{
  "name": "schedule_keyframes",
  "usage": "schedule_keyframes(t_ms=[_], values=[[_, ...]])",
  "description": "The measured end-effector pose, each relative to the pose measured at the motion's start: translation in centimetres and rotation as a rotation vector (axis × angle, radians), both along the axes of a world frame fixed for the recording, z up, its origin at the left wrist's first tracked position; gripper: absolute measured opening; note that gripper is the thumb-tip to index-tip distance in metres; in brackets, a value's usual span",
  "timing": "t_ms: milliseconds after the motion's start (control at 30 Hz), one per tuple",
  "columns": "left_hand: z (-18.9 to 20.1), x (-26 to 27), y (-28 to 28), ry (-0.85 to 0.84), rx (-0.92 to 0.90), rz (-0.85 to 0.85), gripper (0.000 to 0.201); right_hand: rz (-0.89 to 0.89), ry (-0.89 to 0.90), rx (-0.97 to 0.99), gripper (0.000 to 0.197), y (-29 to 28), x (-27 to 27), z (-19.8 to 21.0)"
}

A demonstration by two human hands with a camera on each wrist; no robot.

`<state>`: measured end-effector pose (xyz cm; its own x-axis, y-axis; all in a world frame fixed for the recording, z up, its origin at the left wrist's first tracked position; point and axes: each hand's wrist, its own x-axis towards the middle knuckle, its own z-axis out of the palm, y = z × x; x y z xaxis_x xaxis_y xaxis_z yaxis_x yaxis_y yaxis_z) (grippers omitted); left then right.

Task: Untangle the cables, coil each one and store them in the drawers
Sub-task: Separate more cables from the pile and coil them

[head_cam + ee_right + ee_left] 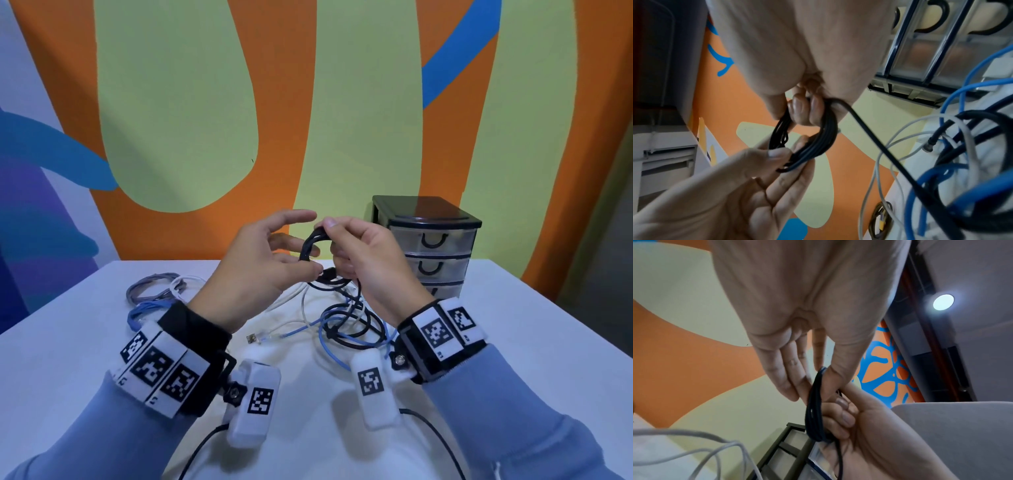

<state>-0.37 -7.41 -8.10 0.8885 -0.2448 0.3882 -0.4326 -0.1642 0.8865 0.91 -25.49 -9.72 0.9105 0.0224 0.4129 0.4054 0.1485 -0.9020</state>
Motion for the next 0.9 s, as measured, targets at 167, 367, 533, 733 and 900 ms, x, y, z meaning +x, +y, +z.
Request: schedule_keyframes(t_ms=[167, 367, 533, 733, 900], values=[[-0.4, 0.5, 0.3, -0.125, 0.101, 0.134, 0.052, -0.053, 0.016, 0.073, 0.022, 0.5, 0.1, 0.0], [-0.8, 0.5, -0.5, -0.271, 0.232, 0.431, 0.013, -0.012, -0.043, 0.058, 0.027, 1.1, 0.0, -0.3], [-0.9, 0.8, -0.2, -0.206, 0.052, 0.322, 0.012, -0.178, -0.045, -0.128, 0.037, 1.1, 0.4, -0.7], [-1.0, 1.2, -0.2, -0.148, -0.024, 0.2, 0.011, -0.093, 0.099, -0.037, 0.038, 0.7, 0.4, -0.5], [-1.2, 1.3, 0.1, -0.053, 0.124, 0.15, 0.01, -0.05, 0.125, 0.025, 0.037, 0.8, 0.1, -0.2]])
